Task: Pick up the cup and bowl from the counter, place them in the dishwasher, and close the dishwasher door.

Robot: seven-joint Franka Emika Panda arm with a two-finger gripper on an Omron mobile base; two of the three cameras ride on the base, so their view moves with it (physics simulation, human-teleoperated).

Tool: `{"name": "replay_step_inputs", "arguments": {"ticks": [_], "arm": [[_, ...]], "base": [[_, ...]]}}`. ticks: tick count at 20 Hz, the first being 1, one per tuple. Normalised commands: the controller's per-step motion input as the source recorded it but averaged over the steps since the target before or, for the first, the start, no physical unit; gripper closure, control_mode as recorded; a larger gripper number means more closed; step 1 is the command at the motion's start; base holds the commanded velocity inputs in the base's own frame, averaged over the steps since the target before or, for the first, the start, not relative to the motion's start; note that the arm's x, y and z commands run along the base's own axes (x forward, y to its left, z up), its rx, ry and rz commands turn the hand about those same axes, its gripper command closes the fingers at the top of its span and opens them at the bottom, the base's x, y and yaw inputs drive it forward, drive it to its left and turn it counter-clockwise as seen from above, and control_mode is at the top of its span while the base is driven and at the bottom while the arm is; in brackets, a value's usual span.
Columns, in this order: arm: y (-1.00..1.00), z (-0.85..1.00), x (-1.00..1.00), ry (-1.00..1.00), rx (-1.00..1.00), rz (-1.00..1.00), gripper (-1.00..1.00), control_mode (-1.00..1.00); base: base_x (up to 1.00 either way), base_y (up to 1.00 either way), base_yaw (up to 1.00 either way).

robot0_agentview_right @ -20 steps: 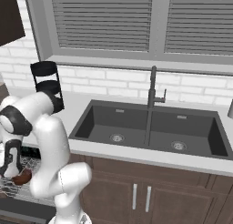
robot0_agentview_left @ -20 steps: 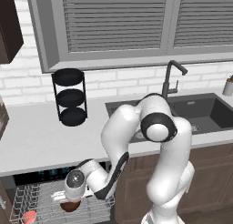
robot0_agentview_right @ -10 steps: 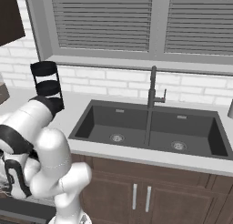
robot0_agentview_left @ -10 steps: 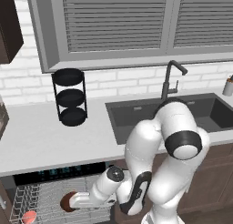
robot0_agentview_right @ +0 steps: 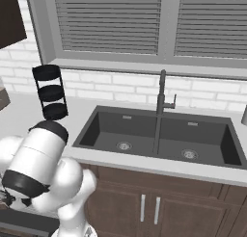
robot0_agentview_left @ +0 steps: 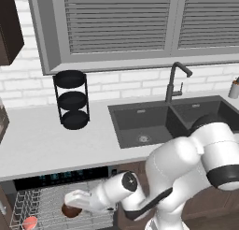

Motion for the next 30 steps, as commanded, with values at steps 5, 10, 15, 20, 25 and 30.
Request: {"name": "replay_step_inputs", "arguments": {"ticks": [5, 10, 15, 20, 25, 30], "arm": [[0.04, 0.97, 0.0, 0.32, -0.31, -0.03, -1.0, -1.0], [0.22, 0.85, 0.0, 0.51, -0.37, -0.21, -1.0, -1.0], [0.0, 1.0, 0.02, 0.17, -0.12, -0.09, -1.0, -1.0], [0.0, 1.0, 0.0, 0.11, -0.09, -0.03, -1.0, -1.0], [0.12, 1.0, 0.23, 0.02, -0.04, 0.0, -1.0, -1.0], [0.44, 1.0, -0.24, 0.0, 0.34, -0.02, -1.0, -1.0]], "base": [[0.0, 0.0, 0.0], [0.0, 0.0, 0.0], [0.0, 0.0, 0.0], [0.0, 0.0, 0.0], [0.0, 0.0, 0.0], [0.0, 0.0, 0.0]]}}
